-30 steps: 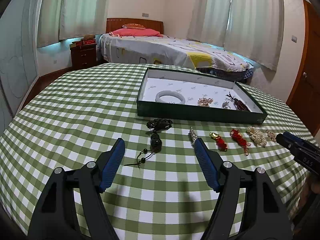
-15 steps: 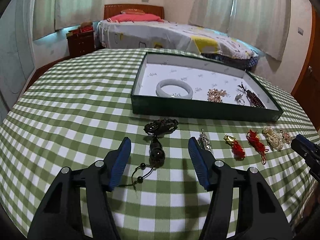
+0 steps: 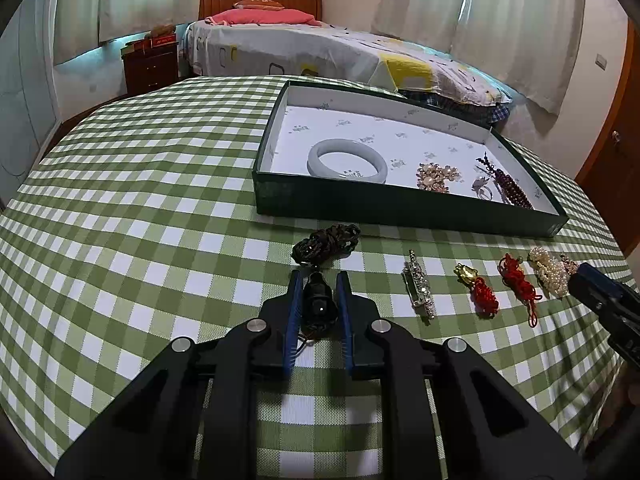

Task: Organize jewelry
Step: 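Grasp the white pearl cluster with the right tool while the left tool holds the pendant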

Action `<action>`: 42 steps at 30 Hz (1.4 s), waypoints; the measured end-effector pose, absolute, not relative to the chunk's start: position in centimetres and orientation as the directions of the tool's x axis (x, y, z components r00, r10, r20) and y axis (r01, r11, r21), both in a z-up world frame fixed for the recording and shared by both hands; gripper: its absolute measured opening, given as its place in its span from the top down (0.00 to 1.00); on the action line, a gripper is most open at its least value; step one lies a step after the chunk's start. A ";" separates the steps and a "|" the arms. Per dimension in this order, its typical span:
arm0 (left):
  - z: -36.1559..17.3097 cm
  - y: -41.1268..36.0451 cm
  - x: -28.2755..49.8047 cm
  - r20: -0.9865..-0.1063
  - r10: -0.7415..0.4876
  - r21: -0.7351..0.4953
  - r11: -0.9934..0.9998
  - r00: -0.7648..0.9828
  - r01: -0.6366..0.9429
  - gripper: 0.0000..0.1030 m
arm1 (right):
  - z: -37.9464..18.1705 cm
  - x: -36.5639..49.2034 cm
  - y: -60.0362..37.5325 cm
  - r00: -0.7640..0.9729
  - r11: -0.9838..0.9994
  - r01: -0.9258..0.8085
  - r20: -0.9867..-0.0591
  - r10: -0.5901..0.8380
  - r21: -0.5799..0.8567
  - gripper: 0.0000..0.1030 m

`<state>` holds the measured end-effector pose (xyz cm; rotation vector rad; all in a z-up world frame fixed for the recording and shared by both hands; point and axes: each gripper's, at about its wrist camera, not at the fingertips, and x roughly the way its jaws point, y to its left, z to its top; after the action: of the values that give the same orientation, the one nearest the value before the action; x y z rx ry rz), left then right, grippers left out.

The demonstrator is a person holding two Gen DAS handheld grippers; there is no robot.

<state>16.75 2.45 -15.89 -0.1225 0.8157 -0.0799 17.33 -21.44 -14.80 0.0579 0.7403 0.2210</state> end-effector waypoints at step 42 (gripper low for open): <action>-11.9 3.2 14.3 -0.622 -0.141 -0.185 0.982 0.770 0.030 0.84 | -12.9 17.7 -21.1 0.723 0.974 -0.191 -0.654 0.224 0.122 0.79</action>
<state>14.32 3.16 -11.86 -0.1687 0.6860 -0.0927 17.67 -21.13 -12.87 0.0465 0.7282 0.2292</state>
